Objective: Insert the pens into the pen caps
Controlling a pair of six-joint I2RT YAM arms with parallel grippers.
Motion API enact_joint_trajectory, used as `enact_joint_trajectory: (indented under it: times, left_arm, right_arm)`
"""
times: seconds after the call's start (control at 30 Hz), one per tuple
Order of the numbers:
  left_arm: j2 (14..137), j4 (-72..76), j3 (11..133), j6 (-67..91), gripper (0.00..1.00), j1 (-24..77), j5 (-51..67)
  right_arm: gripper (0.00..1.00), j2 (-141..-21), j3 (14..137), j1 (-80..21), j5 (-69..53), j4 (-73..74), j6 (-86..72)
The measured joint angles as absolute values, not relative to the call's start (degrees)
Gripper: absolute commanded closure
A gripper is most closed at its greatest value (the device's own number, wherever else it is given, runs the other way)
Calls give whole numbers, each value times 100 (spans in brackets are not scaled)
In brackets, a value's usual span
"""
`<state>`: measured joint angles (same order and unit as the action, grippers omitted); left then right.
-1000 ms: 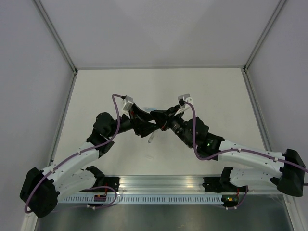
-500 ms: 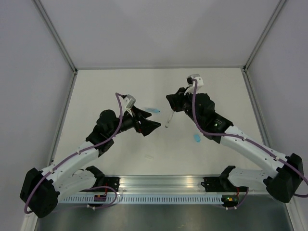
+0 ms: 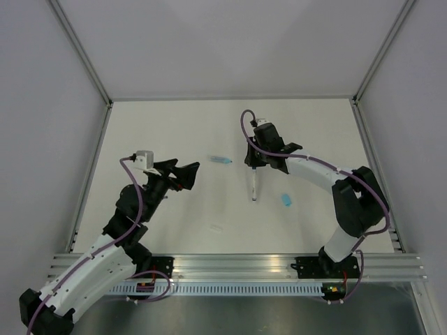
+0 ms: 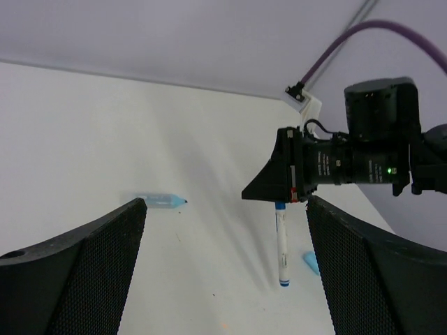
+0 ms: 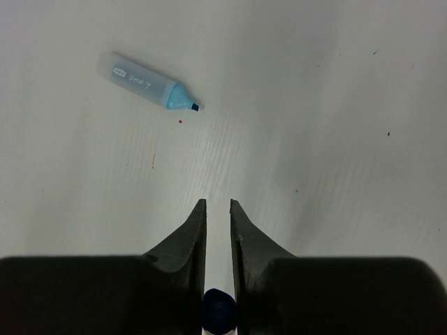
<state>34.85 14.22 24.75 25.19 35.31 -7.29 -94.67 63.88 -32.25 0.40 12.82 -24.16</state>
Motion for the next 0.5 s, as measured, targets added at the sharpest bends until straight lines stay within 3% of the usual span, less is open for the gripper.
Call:
enact_joint_trajectory:
  times: [0.27,0.5]
  left_arm:
    - [3052,1144,2388,2615,0,3531,-1658]
    - [3028,906,2342,2711,0,3531,-1990]
  right_arm:
    - [100,-10355,6807,-3022,169,1452,-2418]
    - [85,-11076,7310,-2932,635,1660,-2421]
